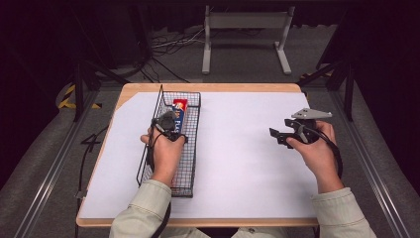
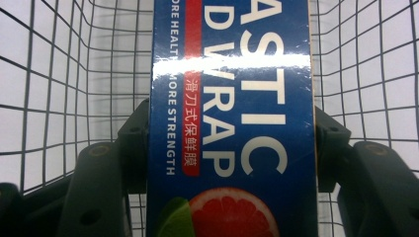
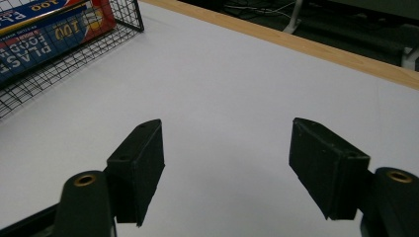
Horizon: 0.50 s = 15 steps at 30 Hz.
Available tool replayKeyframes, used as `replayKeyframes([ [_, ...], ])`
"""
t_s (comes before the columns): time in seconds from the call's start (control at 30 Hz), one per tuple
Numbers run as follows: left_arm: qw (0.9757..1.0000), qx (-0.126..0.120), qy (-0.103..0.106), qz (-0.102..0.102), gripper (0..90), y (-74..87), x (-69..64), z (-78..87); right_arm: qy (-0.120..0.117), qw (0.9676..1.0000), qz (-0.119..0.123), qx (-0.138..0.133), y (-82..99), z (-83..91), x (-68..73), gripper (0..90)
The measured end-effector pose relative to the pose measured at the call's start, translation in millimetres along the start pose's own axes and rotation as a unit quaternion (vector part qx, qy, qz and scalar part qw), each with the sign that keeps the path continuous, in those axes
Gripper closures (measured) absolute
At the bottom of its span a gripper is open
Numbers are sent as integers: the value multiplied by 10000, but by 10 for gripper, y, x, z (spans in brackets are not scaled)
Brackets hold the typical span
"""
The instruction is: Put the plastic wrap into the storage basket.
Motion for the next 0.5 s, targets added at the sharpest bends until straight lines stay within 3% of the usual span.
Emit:
replayKeyframes([
  [0.13, 9999, 101, 2, -57, 359, 15, -12, -15, -26, 10000, 29, -49, -5, -2, 9, 300],
  [0.37, 9999, -100, 48, -65, 322, -52, -18, 127, -71, 9999, 58, -46, -12, -8, 44, 300],
  [0.5, 9996, -207, 73, -194, 303, -105, -49, 255, -71, 9999, 59, -55, -13, -7, 42, 300],
])
Point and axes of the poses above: each handheld gripper's, and its own axes: z roughly backward along the jaws, y roughly out of its underside, x roughly to its left, the point moved 6 cm from there along -z, roughly forward along the jaws, and after that the axes turned 2 degrees about -z, right-handed, at the moved point
